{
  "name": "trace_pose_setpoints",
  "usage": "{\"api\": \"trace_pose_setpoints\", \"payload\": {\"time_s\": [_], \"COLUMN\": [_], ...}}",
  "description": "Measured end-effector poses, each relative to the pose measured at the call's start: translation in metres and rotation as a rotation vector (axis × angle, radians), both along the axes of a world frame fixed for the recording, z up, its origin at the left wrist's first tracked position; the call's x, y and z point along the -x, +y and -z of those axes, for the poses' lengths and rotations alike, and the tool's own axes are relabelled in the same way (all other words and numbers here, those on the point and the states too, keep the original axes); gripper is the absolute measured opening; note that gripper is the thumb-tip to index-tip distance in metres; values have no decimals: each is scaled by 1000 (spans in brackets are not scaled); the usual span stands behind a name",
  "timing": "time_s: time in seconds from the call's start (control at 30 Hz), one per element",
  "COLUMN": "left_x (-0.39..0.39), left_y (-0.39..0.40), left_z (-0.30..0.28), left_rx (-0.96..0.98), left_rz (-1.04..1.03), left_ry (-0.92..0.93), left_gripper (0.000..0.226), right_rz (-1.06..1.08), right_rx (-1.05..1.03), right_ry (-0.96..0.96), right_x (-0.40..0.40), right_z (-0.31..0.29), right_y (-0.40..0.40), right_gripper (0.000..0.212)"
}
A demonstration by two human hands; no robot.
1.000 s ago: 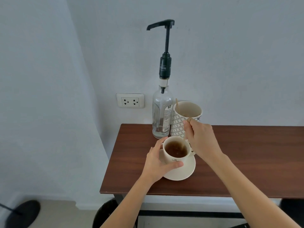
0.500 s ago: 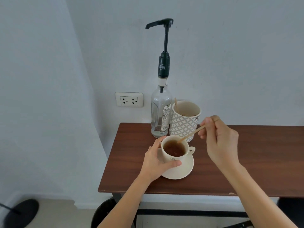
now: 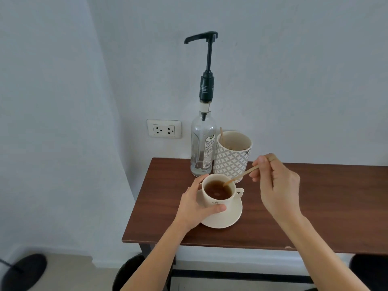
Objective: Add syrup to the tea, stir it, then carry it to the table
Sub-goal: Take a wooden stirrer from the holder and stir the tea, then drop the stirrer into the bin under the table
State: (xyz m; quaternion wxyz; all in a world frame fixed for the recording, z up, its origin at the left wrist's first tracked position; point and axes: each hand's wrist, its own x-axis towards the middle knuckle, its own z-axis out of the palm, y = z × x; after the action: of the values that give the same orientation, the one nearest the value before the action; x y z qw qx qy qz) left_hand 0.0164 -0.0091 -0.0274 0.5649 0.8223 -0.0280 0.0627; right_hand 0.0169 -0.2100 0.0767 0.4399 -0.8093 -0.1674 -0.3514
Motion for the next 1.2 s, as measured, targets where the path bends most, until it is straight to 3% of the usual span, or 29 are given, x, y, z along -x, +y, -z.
{"api": "trace_pose_setpoints", "payload": {"time_s": [0.27, 0.37, 0.5, 0.6, 0.77, 0.87, 1.03, 1.2], "left_x": [-6, 8, 6, 13, 20, 23, 11, -17], "left_y": [7, 20, 9, 15, 115, 201, 330, 395], "left_z": [-4, 2, -4, -12, -20, 1, 43, 58], "left_rx": [-7, 26, 32, 91, 113, 89, -106, -391], "left_rz": [57, -29, -61, -171, -497, -641, -687, -634], "left_ry": [30, 25, -67, -111, -216, -176, -16, 0], "left_gripper": [97, 101, 103, 92, 57, 55, 65, 65], "right_rz": [53, -57, 15, 38, -4, -38, -122, -135], "right_rx": [-36, 31, -176, -335, -472, -473, -401, -203], "right_ry": [-2, 57, 90, 138, 116, 141, 289, 457], "right_x": [4, 4, 1, 3, 18, 36, 53, 56], "right_z": [6, 8, 0, -7, -21, -14, 23, 73], "right_y": [-2, 15, 0, -8, 56, 121, 250, 343], "right_gripper": [36, 36, 32, 33, 34, 34, 31, 30]}}
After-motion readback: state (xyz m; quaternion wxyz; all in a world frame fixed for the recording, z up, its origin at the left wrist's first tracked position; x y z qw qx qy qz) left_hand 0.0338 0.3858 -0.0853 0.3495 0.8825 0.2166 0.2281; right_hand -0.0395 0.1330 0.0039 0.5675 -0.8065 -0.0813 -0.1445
